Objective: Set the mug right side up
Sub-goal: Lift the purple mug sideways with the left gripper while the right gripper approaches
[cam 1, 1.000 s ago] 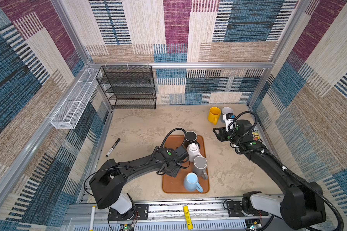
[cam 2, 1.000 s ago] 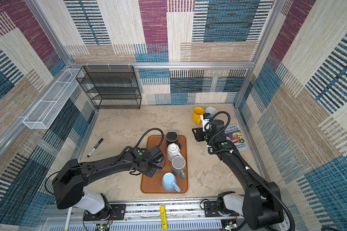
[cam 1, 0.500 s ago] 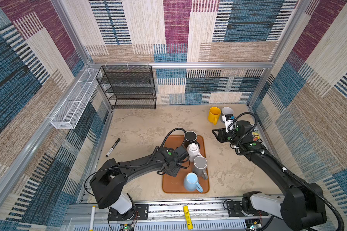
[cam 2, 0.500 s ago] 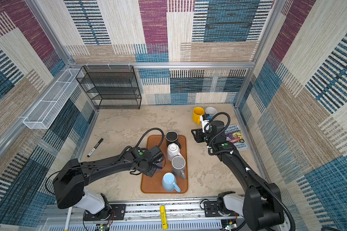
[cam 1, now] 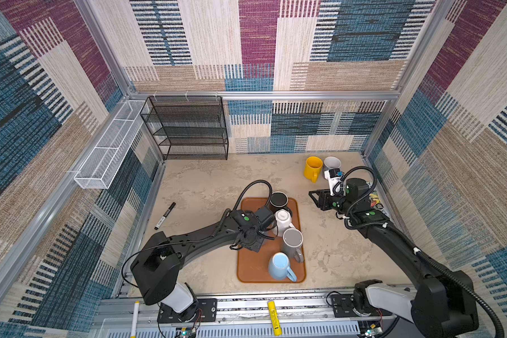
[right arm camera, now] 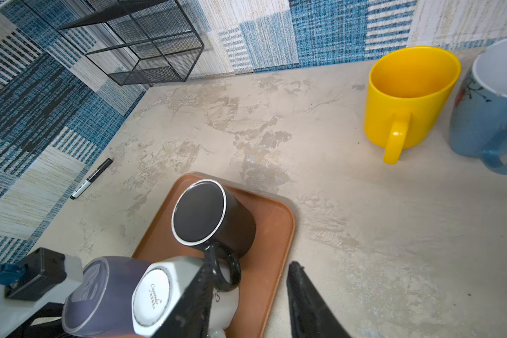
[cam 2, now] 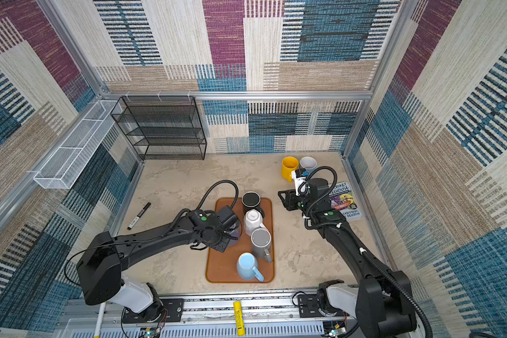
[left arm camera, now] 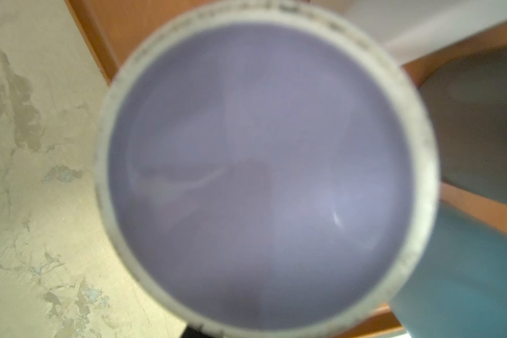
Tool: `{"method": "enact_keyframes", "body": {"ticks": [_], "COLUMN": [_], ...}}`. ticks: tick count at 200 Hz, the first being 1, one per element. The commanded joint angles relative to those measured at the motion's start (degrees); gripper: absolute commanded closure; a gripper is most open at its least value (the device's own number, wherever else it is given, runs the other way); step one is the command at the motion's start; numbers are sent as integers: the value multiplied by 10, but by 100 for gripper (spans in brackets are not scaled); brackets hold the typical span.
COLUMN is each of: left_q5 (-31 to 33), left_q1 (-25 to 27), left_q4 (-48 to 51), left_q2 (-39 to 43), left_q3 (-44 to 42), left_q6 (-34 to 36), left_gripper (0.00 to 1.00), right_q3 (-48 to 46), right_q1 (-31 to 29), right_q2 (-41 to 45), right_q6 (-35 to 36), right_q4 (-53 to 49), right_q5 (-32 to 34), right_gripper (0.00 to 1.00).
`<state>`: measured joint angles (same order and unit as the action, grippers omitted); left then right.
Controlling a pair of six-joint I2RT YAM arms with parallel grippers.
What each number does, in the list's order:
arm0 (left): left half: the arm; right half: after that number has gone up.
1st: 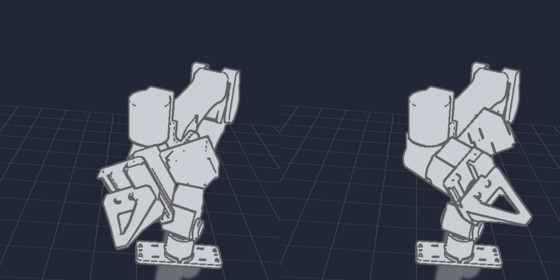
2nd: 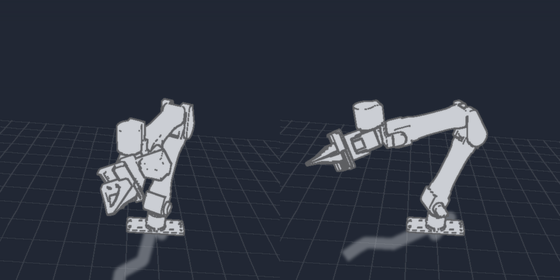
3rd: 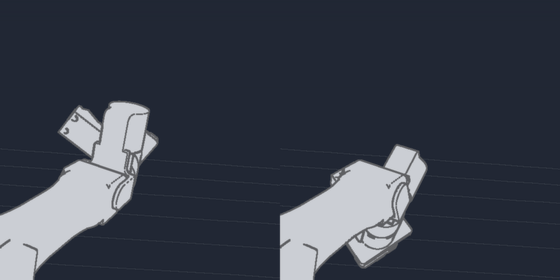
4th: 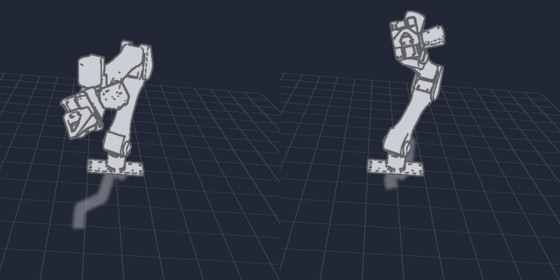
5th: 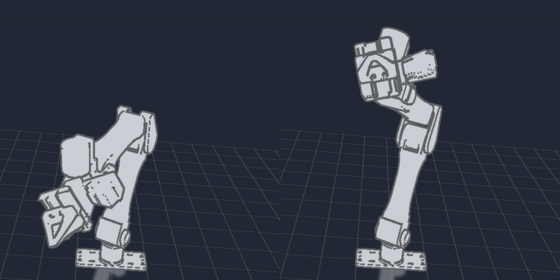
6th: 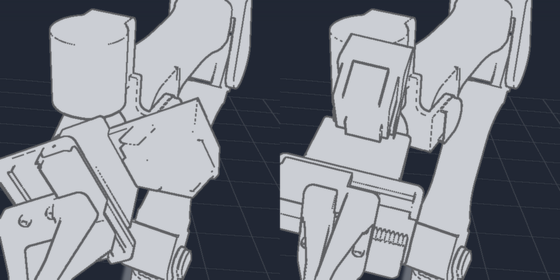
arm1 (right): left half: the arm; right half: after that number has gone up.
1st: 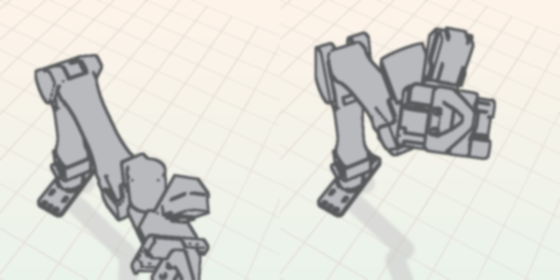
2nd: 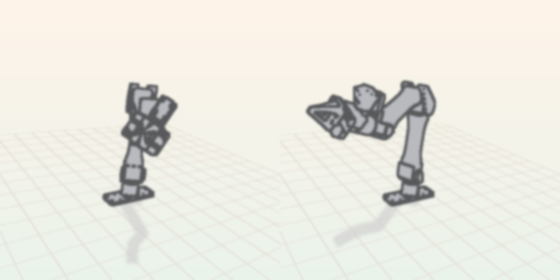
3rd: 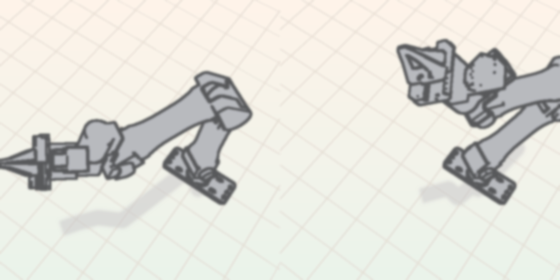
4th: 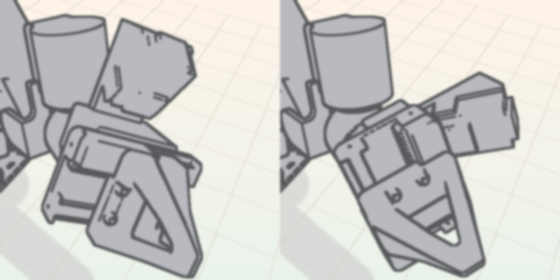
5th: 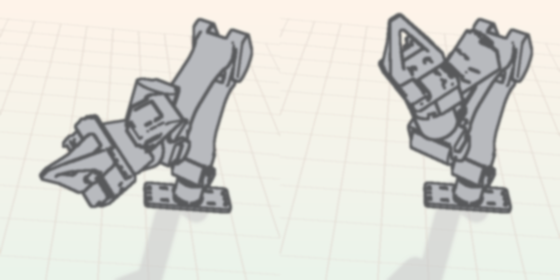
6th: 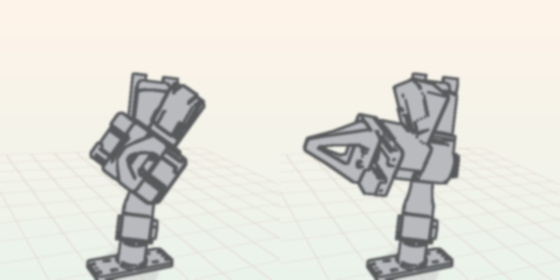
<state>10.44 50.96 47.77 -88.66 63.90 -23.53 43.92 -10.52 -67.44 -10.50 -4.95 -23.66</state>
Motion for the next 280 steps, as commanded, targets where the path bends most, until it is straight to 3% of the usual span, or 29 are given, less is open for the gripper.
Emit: {"method": "enact_keyframes", "body": {"ticks": [1, 57, 111, 175, 238, 280], "left_q5": [8, -34, -81, -145, -214, -244], "left_q1": [-15, -89, -124, -130, -130, -130], "left_q4": [-24, -63, -164, -342, -443, -558], "left_q2": [16, 70, 148, 222, 222, 236], "left_q3": [17, 62, 72, 49, 71, 27], "left_q6": [28, 86, 128, 108, 100, 65], "left_gripper": [100, 100, 100, 100, 100, 100], "right_q3": [-7, -26, -50, -52, -11, 19], "right_q1": [-1, -1, -4, -21, -70, -84], "right_q2": [2, 3, 4, 29, 26, 12], "right_q6": [-17, -52, -83, -103, -155, -184], "right_q4": [40, 91, 155, 214, 324, 384], "right_q5": [-24, -86, -164, -209, -243, -262], "right_gripper": [55, 55, 54, 53, 53, 52]}}
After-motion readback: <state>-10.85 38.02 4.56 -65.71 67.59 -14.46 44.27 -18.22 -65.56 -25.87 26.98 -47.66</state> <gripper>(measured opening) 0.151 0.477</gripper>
